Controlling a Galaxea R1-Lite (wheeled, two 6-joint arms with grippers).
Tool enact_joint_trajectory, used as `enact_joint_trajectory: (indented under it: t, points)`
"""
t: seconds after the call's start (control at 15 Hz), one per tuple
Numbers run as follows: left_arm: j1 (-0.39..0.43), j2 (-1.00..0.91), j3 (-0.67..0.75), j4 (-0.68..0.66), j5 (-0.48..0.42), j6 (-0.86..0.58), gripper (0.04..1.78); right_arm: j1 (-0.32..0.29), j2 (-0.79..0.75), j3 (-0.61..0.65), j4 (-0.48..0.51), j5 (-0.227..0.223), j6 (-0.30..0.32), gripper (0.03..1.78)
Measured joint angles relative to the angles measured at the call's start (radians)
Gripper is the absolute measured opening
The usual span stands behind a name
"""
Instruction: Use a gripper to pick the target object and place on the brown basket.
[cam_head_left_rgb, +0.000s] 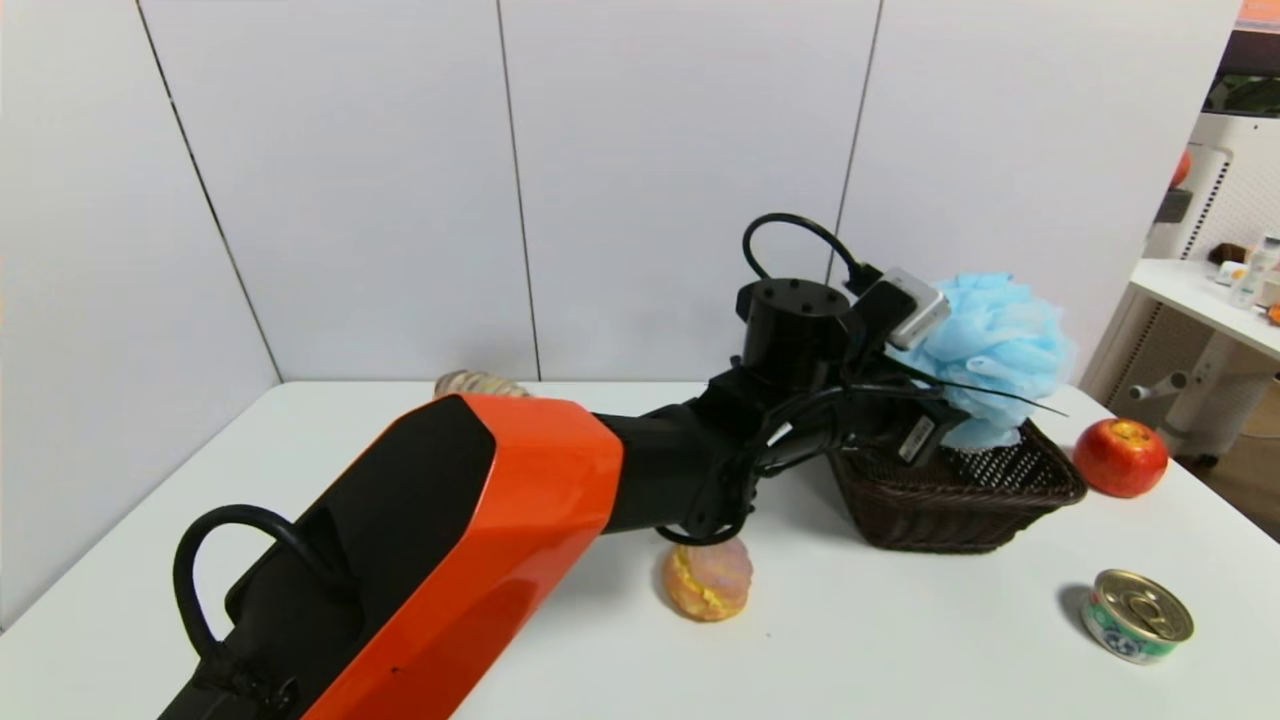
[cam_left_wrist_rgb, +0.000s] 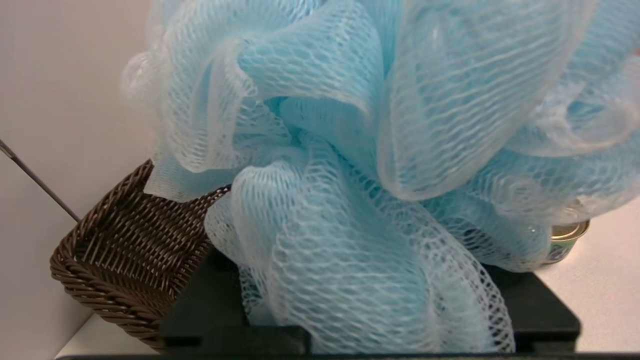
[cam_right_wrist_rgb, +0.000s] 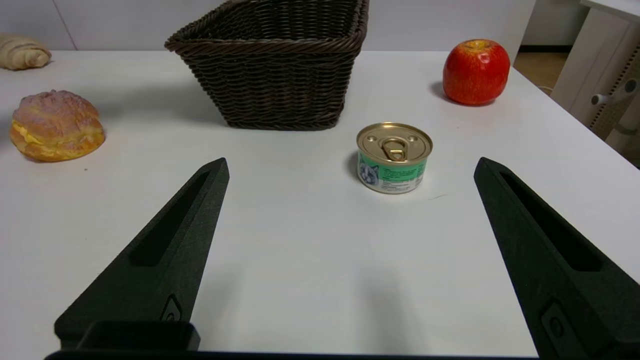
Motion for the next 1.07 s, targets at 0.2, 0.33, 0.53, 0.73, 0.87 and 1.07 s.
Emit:
enact_joint_trajectory:
  t: [0.2, 0.33, 0.53, 0.73, 0.87, 1.07]
  points:
    - [0.001, 0.007, 0.0, 0.007, 0.003, 0.006, 1.23, 0.0, 0.0, 0.0, 0.0, 0.0, 0.0, 1.69]
    - [0.014, 0.003, 0.0, 0.023, 0.01, 0.012, 1.33, 0.0, 0.0, 0.0, 0.0, 0.0, 0.0, 1.69]
    - [0.045, -0.026, 0.001, 0.111, 0.036, 0.047, 1.45, 0.0, 0.0, 0.0, 0.0, 0.0, 0.0, 1.69]
    - [0.066, -0.087, 0.009, 0.252, 0.04, 0.05, 1.53, 0.0, 0.0, 0.0, 0.0, 0.0, 0.0, 1.69]
    - [0.078, -0.159, 0.029, 0.382, 0.049, 0.051, 1.57, 0.0, 0.0, 0.0, 0.0, 0.0, 0.0, 1.69]
    - [0.096, -0.344, 0.16, 0.637, 0.111, 0.05, 1.61, 0.0, 0.0, 0.0, 0.0, 0.0, 0.0, 1.69]
